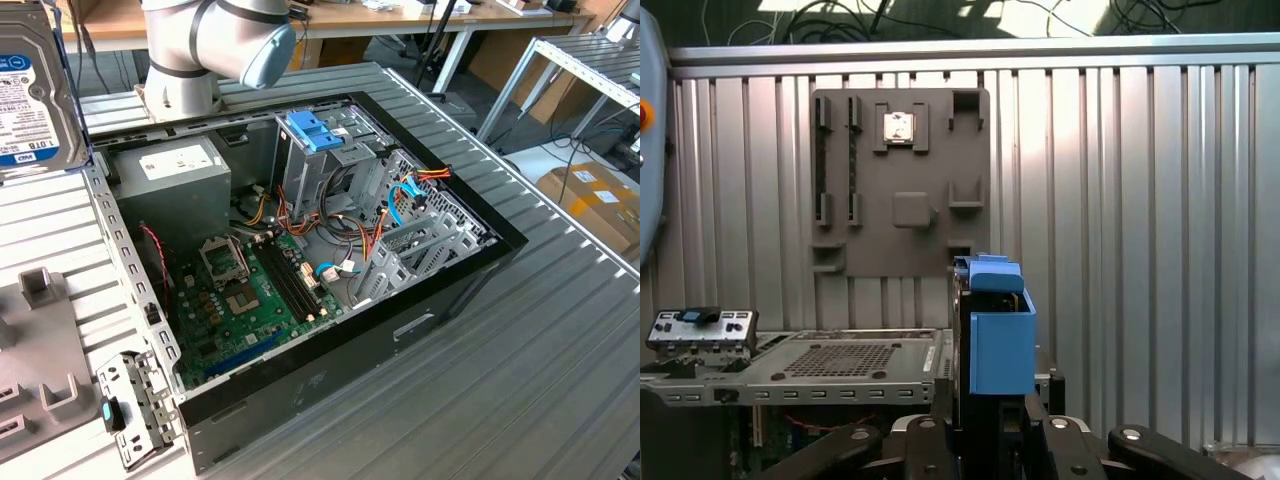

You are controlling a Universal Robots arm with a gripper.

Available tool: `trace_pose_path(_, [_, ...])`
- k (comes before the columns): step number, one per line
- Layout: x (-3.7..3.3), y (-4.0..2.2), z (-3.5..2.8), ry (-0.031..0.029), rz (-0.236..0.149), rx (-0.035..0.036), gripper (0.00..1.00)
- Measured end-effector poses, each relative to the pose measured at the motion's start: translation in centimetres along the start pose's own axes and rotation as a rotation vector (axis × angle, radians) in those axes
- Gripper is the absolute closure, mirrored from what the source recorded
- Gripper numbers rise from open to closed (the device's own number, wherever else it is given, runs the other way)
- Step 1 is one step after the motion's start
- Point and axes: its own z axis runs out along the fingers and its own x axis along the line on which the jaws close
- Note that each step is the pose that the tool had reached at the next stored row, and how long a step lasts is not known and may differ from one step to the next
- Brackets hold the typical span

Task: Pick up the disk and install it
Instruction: 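Pick up the disk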

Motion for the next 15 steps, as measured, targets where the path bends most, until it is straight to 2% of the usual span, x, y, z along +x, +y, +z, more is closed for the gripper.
trace_pose_path(12, [-0.07,-2.82,0.06,-0.0007,0.0,0.0,0.65])
trace_pose_path(13, [-0.08,-3.2,0.07,-0.0009,0.0,0.0,0.65])
trace_pose_path(15, [-0.11,-4.52,0.1,-0.0012,0.0,0.0,0.65])
